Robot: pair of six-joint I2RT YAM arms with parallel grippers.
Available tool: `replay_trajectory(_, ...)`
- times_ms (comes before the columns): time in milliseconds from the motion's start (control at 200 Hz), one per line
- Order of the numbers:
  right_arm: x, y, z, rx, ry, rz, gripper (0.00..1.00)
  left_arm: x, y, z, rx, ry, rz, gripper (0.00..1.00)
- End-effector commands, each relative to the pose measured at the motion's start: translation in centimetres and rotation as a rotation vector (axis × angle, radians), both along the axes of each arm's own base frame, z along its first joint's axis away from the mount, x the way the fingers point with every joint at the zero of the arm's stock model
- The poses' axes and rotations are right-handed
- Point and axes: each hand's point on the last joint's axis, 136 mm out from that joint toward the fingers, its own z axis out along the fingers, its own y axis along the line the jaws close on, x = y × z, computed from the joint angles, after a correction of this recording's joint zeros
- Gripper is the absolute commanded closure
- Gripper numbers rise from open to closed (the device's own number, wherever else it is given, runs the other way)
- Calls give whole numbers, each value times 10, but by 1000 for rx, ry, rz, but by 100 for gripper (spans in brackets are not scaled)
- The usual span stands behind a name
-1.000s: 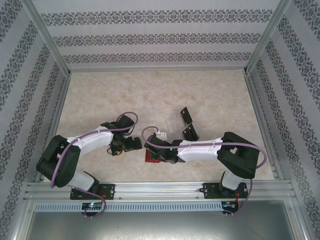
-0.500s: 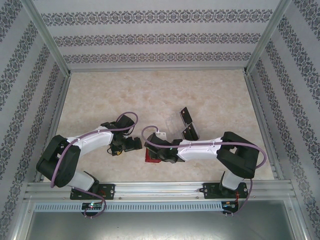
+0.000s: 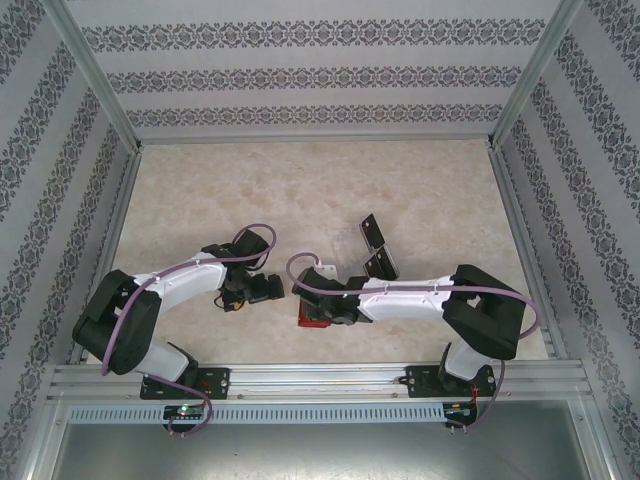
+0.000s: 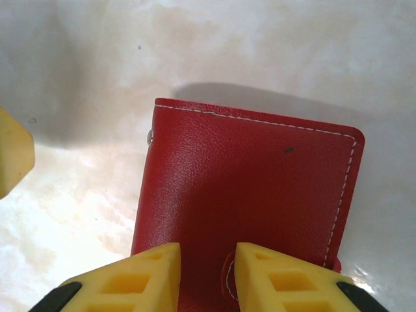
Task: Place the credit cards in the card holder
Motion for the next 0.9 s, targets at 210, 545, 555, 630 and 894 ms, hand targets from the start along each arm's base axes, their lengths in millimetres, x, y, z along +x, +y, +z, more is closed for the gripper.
replay_trajectory(210, -4, -7, -8, -111, 54, 94, 67, -24, 15, -31, 83, 95, -28, 2)
replay_trajectory(545, 14, 13, 17, -64, 6, 128, 63, -22, 14, -30, 79, 94, -27, 2)
replay_trajectory(555, 14, 13, 17, -62, 6, 128, 63, -22, 14, -30, 79, 94, -27, 2)
replay_trajectory(630, 15, 12, 21, -57, 0, 127, 63, -23, 14, -30, 80, 94, -27, 2)
replay_trajectory(894, 25, 5, 50, -17, -60, 104, 58, -19, 13, -27, 78, 84, -26, 2)
